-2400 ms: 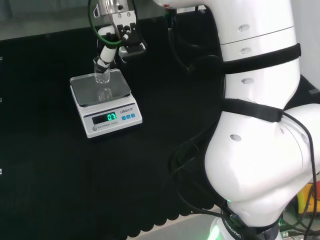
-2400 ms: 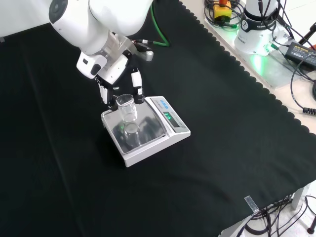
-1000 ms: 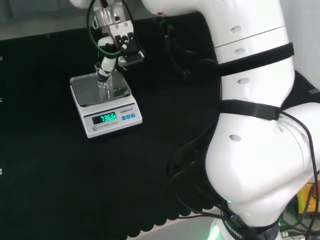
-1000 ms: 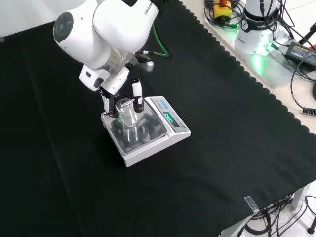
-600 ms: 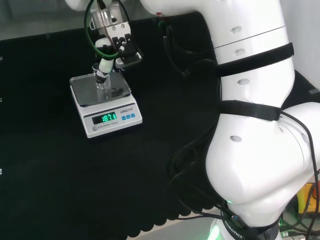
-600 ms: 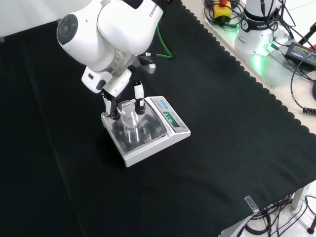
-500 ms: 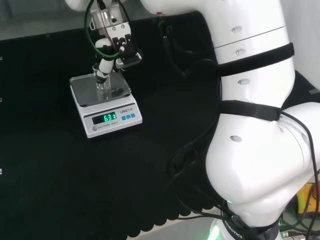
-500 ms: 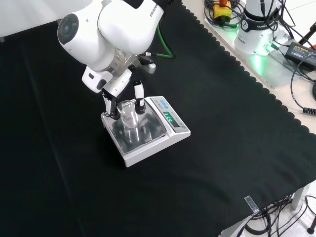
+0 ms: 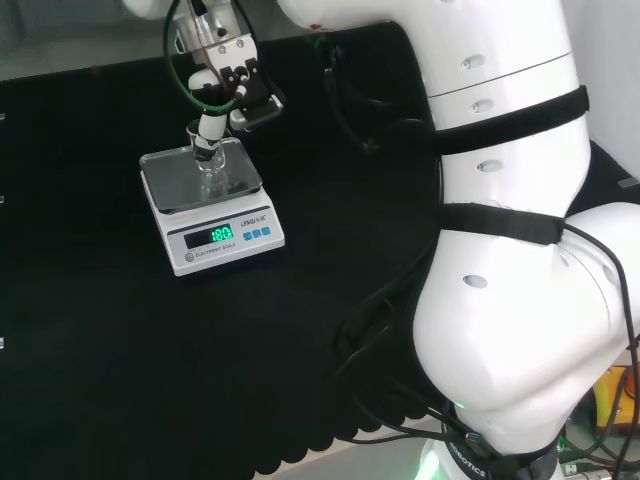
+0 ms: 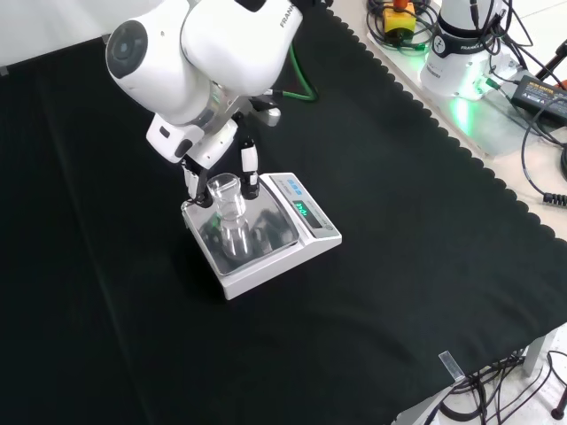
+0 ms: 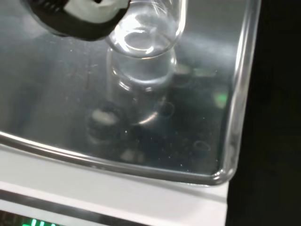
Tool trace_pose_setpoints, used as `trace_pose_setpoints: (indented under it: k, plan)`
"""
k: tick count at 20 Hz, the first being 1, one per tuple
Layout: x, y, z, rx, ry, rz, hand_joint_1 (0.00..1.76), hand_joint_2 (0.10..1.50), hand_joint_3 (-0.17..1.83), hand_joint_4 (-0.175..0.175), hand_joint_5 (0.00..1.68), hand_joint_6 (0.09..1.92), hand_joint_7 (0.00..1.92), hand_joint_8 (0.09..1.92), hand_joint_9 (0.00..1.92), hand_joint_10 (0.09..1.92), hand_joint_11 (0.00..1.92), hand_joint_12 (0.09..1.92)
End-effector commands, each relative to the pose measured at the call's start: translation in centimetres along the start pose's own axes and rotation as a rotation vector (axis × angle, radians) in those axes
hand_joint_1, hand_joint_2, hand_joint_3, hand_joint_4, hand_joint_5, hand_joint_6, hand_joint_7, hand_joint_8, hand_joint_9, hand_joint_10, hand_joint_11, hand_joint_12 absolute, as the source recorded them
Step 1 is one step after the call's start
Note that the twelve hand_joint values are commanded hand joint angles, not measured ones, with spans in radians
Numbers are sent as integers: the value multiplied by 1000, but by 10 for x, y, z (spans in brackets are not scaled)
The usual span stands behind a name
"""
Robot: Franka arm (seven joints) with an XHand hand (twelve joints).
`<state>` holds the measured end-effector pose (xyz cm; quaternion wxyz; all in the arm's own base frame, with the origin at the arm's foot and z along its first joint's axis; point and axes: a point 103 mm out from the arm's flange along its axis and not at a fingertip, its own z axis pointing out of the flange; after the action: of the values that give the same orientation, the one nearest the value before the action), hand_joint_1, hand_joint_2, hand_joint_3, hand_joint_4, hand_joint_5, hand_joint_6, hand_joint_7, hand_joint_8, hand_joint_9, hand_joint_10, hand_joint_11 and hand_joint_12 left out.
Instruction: Put the beaker on the electronic balance.
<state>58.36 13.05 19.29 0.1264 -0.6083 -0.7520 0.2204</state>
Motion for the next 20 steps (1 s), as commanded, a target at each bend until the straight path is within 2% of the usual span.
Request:
trace_pose_setpoints:
  k: [1,10,14,20]
  plan:
    - [-7,0,1,-24,70,-1,958,979,-167,-113,873,813,883,921,1114,429,1202,838]
    - [0,15,24,-46,131,-27,967,999,-175,-117,880,802,876,919,1094,470,1189,858]
    - [-1,16,32,-73,162,-33,980,1015,-175,-120,899,787,885,917,1101,479,1198,858]
    - [-1,13,33,-111,159,-37,985,1024,-175,-122,907,778,889,915,1103,480,1204,854]
